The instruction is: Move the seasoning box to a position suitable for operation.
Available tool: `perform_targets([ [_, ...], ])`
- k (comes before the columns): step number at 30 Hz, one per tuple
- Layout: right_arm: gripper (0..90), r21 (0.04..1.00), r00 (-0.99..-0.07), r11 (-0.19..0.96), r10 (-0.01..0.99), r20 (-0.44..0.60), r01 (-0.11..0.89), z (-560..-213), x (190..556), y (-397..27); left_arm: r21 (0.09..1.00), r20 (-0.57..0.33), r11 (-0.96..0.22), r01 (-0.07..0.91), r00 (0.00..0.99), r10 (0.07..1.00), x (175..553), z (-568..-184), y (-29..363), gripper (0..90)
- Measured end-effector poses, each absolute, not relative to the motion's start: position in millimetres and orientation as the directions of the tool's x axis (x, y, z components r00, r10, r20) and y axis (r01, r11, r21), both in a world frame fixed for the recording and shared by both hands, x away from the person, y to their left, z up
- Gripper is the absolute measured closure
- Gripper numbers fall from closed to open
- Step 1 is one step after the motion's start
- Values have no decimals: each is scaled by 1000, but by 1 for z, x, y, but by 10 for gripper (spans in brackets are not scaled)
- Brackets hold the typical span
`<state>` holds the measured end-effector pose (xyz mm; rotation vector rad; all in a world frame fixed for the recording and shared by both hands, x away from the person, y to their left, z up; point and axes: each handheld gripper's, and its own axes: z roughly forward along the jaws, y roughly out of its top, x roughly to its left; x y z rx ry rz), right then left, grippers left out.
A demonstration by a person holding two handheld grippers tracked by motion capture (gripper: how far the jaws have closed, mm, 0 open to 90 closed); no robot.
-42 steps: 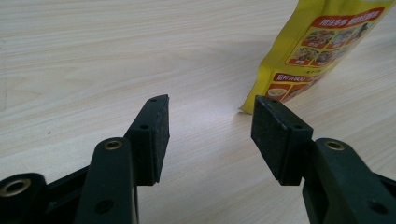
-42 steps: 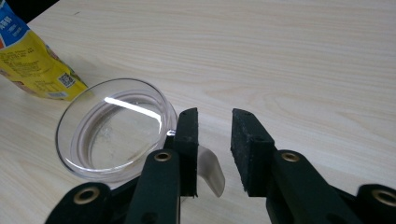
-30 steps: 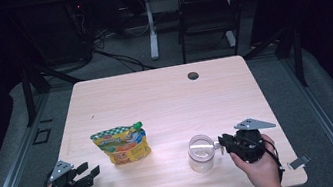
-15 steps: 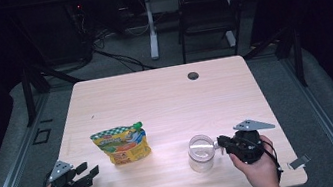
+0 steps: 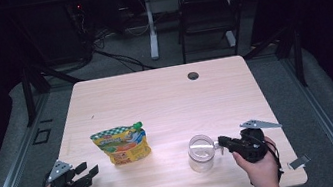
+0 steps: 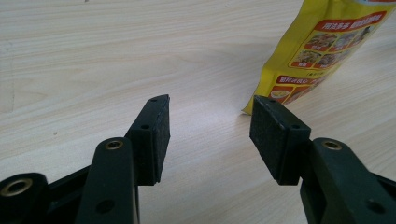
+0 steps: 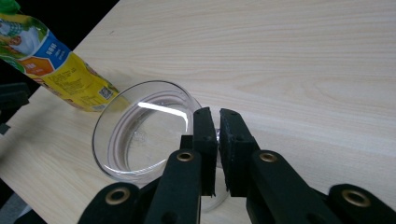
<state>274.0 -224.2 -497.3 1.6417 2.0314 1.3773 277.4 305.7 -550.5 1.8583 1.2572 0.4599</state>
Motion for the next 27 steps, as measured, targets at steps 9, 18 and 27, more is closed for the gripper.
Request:
perform_targets([
  [9, 857, 713, -355, -107, 809, 467, 693, -502, 277, -231, 793, -134, -169, 586, 438, 889, 277, -550, 305, 477],
  [18, 858, 701, -346, -139, 793, 502, 699, -504, 277, -234, 795, -136, -162, 585, 433, 891, 277, -550, 306, 477],
  [27, 860, 693, -338, -152, 787, 516, 704, -506, 277, -235, 794, -137, -162, 586, 432, 892, 277, -551, 306, 476],
])
